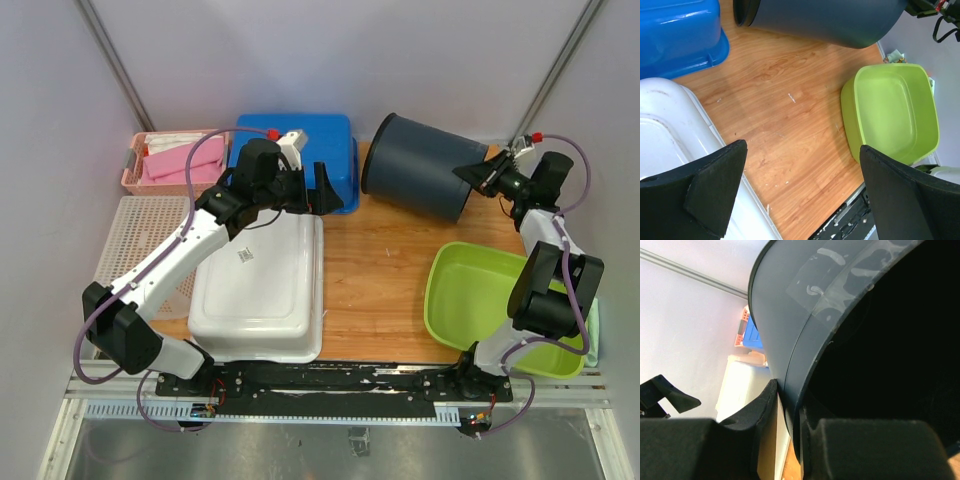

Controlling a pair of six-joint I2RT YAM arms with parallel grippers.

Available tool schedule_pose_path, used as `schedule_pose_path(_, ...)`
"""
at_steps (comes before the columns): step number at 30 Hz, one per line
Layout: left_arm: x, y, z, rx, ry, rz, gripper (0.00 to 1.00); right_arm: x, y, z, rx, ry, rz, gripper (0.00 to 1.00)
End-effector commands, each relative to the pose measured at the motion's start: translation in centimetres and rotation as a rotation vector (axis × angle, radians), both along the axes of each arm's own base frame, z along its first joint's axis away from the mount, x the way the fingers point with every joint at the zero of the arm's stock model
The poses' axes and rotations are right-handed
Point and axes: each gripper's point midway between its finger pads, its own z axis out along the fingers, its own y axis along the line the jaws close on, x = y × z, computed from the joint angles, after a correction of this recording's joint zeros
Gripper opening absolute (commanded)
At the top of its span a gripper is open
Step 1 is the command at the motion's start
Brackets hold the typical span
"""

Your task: Turn the large container upside down

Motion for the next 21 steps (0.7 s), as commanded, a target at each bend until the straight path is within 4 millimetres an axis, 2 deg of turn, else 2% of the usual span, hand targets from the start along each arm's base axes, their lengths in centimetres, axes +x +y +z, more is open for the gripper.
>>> schedule_pose_path(1, -0.1, -0.2, 1.1, -0.021, -0.041, -0.016, 0.99, -1.3, -0.8, -6.9, -0.033, 0.196, -0.037, 0.19)
schedule_pose_path(7, 3.4, -1.4, 1.7, 0.003, -0.116, 0.001, 0.99, -1.6, -0.8, -7.0, -0.037, 0.204, -0.043, 0.27)
schedule_pose_path(11, 5.8, -2.9, 1.5, 0.025, -0.165, -0.031, 0.99, -2.2, -1.0, -7.0, -0.045, 0.210, -0.054, 0.38)
schedule_pose_path(16, 8.4, -4.7, -0.3, 0.059, -0.205, -0.084, 0.99, -2.8, -1.3, -6.5, -0.063, 0.209, -0.085, 0.63)
schedule_pose_path(21, 9.5, -6.8, -1.6, 0.033, -0.132, -0.181, 0.99, -3.8, -1.6, -5.8, -0.108, 0.207, -0.112, 0.68)
